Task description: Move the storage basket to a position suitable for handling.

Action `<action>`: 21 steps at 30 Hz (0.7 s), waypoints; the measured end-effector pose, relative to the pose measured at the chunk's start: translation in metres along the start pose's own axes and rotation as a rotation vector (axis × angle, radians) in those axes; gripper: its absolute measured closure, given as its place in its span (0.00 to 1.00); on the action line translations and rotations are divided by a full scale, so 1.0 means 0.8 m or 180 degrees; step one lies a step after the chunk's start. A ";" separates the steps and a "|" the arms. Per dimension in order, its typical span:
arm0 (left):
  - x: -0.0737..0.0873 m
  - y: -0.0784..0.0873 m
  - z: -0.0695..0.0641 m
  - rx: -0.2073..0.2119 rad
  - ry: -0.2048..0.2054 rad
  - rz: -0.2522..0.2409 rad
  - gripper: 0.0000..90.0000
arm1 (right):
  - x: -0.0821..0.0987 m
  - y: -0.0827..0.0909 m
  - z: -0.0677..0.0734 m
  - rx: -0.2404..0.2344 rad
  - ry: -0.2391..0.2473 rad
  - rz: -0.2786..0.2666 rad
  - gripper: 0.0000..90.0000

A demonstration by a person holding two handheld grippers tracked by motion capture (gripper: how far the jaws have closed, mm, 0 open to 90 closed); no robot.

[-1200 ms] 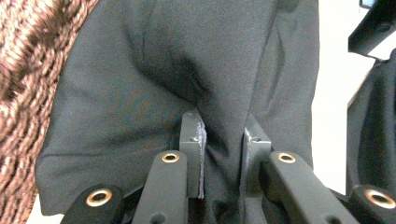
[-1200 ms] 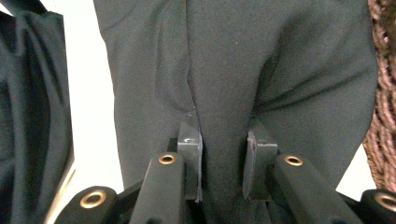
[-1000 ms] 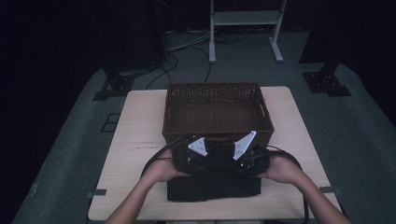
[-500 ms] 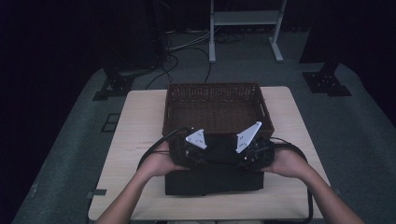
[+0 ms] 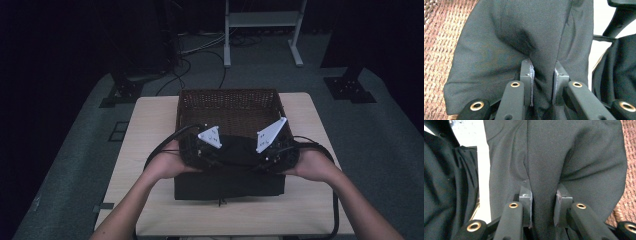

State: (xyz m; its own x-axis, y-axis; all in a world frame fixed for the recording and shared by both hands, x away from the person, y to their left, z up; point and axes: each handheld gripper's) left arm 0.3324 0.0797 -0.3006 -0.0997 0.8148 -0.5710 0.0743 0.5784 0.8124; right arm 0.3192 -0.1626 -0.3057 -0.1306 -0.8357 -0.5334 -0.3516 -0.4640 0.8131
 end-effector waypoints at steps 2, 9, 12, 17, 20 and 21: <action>-0.005 0.006 0.002 -0.0019 -0.0020 0.0013 0.84 | -0.003 0.006 -0.004 0.0015 0.0000 -0.0016 0.80; -0.014 0.024 0.006 -0.0063 -0.0036 -0.0001 0.84 | -0.016 0.019 -0.016 0.0024 0.0026 -0.0030 0.80; -0.016 0.031 0.007 -0.0077 -0.0033 -0.0012 0.84 | -0.023 0.023 -0.020 0.0020 0.0046 -0.0040 0.80; -0.021 0.045 0.010 -0.0097 -0.0035 -0.0025 0.84 | -0.033 0.030 -0.028 0.0021 0.0068 -0.0063 0.80; -0.024 0.053 0.011 -0.0111 -0.0049 -0.0032 0.84 | -0.039 0.036 -0.032 0.0025 0.0073 -0.0080 0.80; -0.026 0.055 0.011 -0.0114 -0.0053 -0.0042 0.84 | -0.040 0.037 -0.033 0.0024 0.0072 -0.0085 0.80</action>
Point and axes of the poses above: each handheld gripper's, and its own axes: y roughly backward along the jaws, x roughly out of its underside, z roughly to its left, and after that the axes turned 12 degrees about x, right-handed
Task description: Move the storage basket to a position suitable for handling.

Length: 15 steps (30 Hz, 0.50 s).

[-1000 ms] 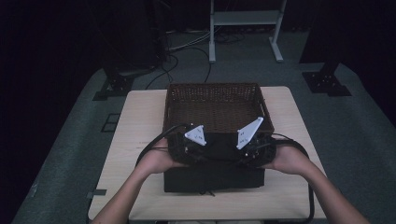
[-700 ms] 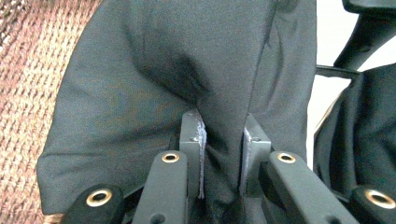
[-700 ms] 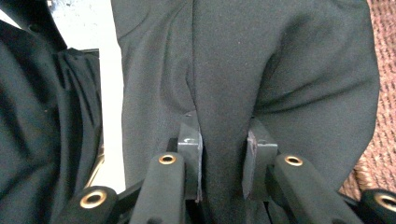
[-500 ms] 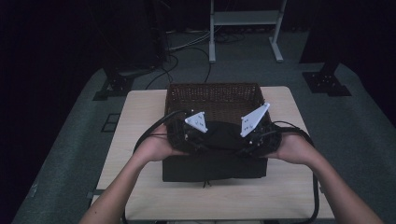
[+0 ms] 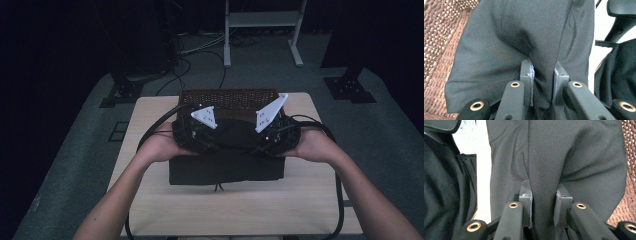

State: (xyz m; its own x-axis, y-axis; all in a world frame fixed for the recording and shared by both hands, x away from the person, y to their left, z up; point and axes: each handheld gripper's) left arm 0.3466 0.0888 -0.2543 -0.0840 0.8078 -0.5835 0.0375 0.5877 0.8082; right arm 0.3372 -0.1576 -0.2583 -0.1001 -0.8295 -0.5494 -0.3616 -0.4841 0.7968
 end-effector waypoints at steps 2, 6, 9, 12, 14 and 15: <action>-0.003 0.005 0.001 0.0003 -0.0012 0.0001 0.84 | -0.003 0.004 -0.003 0.0007 0.0015 0.0003 0.80; -0.009 0.013 0.006 -0.0007 -0.0027 -0.0011 0.84 | -0.009 0.011 -0.008 0.0016 0.0020 -0.0024 0.80; -0.014 0.018 0.009 0.0000 -0.0045 0.0001 0.84 | -0.013 0.016 -0.013 0.0026 0.0022 -0.0032 0.80; -0.019 0.024 0.013 -0.0003 -0.0049 -0.0007 0.84 | -0.015 0.020 -0.018 0.0033 0.0004 -0.0040 0.80; -0.022 0.026 0.016 0.0004 -0.0050 -0.0005 0.83 | -0.018 0.023 -0.022 0.0040 -0.0003 -0.0040 0.80; -0.023 0.028 0.017 -0.0003 -0.0057 -0.0006 0.84 | -0.019 0.024 -0.023 0.0045 0.0008 -0.0037 0.80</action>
Point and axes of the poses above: each handheld gripper's, and its own axes: y roughly backward along the jaws, x roughly out of its underside, z roughly to its left, and after that the axes turned 12 degrees about x, right-handed
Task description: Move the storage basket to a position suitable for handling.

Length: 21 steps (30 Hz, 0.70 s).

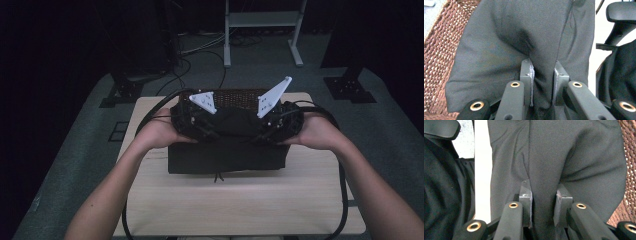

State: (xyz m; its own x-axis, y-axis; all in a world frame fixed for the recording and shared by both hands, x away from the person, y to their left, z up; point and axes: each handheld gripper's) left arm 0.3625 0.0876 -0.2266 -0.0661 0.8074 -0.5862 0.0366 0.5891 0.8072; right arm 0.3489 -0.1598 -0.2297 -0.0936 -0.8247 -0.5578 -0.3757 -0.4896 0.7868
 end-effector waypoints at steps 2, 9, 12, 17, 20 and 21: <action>-0.003 0.003 0.003 0.0005 0.0001 0.0000 0.83 | -0.002 0.003 -0.004 0.0004 -0.0007 -0.0004 0.80; -0.009 0.011 0.013 0.0005 0.0015 -0.0017 0.83 | -0.008 0.007 -0.016 0.0001 -0.0021 -0.0020 0.80; -0.012 0.013 0.018 -0.0003 0.0005 -0.0001 0.83 | -0.010 0.008 -0.021 0.0005 -0.0017 -0.0021 0.80; -0.019 0.019 0.028 -0.0004 0.0027 -0.0003 0.83 | -0.013 0.011 -0.031 0.0010 -0.0043 -0.0029 0.80; -0.023 0.021 0.033 -0.0007 0.0033 0.0001 0.83 | -0.015 0.014 -0.038 0.0017 -0.0069 -0.0042 0.80; -0.024 0.023 0.034 -0.0010 0.0035 -0.0003 0.83 | -0.015 0.014 -0.040 0.0029 -0.0063 -0.0048 0.80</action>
Point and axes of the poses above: each handheld gripper's, and its own axes: y roughly backward along the jaws, x roughly out of its underside, z roughly to its left, and after that the axes turned 12 degrees about x, right-handed
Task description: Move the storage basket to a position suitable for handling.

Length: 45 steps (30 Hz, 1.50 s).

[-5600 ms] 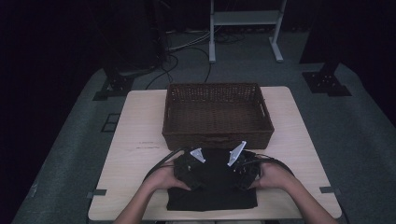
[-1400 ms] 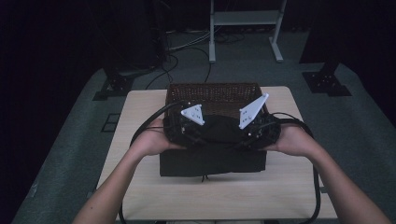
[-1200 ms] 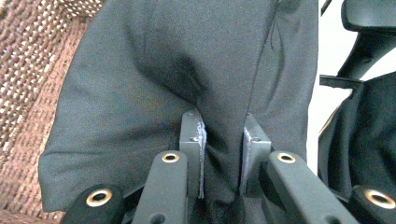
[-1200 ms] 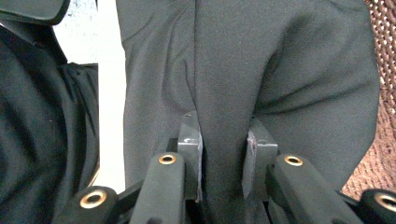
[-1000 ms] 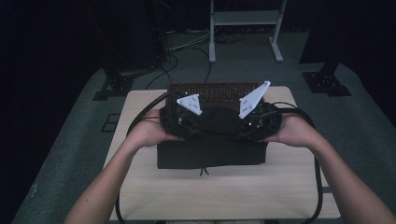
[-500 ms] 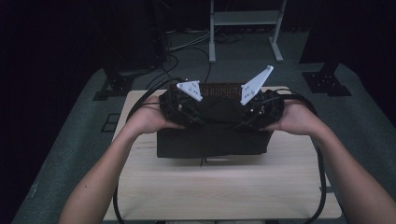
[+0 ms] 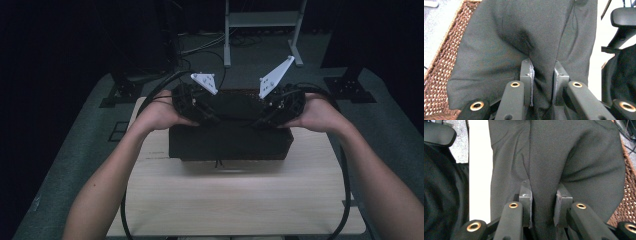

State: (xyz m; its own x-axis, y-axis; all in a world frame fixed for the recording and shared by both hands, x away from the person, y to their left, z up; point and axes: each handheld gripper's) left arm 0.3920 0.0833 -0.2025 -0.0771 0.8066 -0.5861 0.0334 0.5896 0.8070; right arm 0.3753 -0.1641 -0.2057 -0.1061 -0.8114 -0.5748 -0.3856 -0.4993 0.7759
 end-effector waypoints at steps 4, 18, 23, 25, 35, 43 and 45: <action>-0.005 0.004 0.005 -0.0008 -0.0005 -0.0001 0.83 | -0.004 0.004 -0.008 0.0013 0.0002 0.0007 0.80; -0.020 0.016 0.025 -0.0031 -0.0021 0.0045 0.83 | -0.013 0.011 -0.032 0.0021 0.0009 -0.0002 0.80; -0.023 0.020 0.033 -0.0036 0.0001 0.0005 0.83 | -0.017 0.014 -0.041 0.0040 0.0000 -0.0006 0.80; -0.024 0.022 0.036 -0.0047 -0.0002 0.0013 0.83 | -0.019 0.014 -0.045 0.0039 0.0004 0.0003 0.80; -0.027 0.030 0.052 -0.0056 0.0053 -0.0021 0.83 | -0.030 0.014 -0.062 0.0038 -0.0028 0.0011 0.80; -0.031 0.035 0.062 -0.0085 0.0082 -0.0016 0.83 | -0.034 0.013 -0.074 0.0026 -0.0050 -0.0012 0.80; -0.031 0.034 0.064 -0.0096 0.0092 -0.0007 0.83 | -0.034 0.011 -0.078 0.0018 -0.0056 -0.0006 0.80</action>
State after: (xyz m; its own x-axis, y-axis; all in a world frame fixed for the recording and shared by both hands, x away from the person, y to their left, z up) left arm 0.4462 0.0815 -0.1694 -0.1059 0.8034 -0.5859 0.0033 0.5895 0.8078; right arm 0.4317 -0.1650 -0.1672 -0.1214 -0.8049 -0.5809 -0.3911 -0.4991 0.7733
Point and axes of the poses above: each handheld gripper's, and its own axes: y roughly backward along the jaws, x roughly out of its underside, z roughly to its left, and after that the axes turned 12 degrees about x, right-handed
